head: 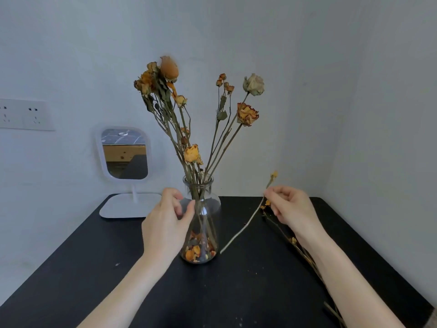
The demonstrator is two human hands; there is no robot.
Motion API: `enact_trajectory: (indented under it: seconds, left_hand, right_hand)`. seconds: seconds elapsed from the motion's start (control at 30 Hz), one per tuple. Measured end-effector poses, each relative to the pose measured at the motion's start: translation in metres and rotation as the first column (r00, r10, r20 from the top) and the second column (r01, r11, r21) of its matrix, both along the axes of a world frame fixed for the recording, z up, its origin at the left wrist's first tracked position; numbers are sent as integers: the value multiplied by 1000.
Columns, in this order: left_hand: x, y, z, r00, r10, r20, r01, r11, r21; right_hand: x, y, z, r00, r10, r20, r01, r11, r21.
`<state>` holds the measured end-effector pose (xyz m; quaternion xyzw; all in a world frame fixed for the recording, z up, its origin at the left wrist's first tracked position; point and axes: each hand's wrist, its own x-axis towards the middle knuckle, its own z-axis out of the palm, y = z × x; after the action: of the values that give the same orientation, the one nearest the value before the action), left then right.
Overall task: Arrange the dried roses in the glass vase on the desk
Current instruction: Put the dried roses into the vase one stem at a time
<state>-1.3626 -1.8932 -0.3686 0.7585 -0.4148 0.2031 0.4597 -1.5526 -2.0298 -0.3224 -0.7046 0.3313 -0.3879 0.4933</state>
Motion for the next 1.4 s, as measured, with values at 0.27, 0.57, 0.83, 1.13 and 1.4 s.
enact_trajectory:
  seconds: [0.27, 0.57, 0.83, 1.13, 1.4]
  left_hand:
    - [16, -51, 11, 931, -187, -313, 209, 977, 37]
    - [32, -50, 13, 885, -313, -346, 336, 942, 6]
    - [33, -54, 5, 816, -395, -422, 414, 909, -50]
    - [29, -54, 2, 774, -455, -440, 452, 884, -121]
    - [29, -54, 1, 779, -443, -443, 433, 892, -129]
  right_hand:
    - [12, 13, 37, 914, -61, 402, 165, 960, -228]
    - [45, 28, 65, 926, 40, 375, 186, 817, -546]
    - [75, 32, 47, 970, -36, 241, 198, 694, -692]
    - [100, 31, 42, 979, -108, 171, 197, 698, -689]
    - [107, 24, 29, 989, -132, -60, 38, 640, -768]
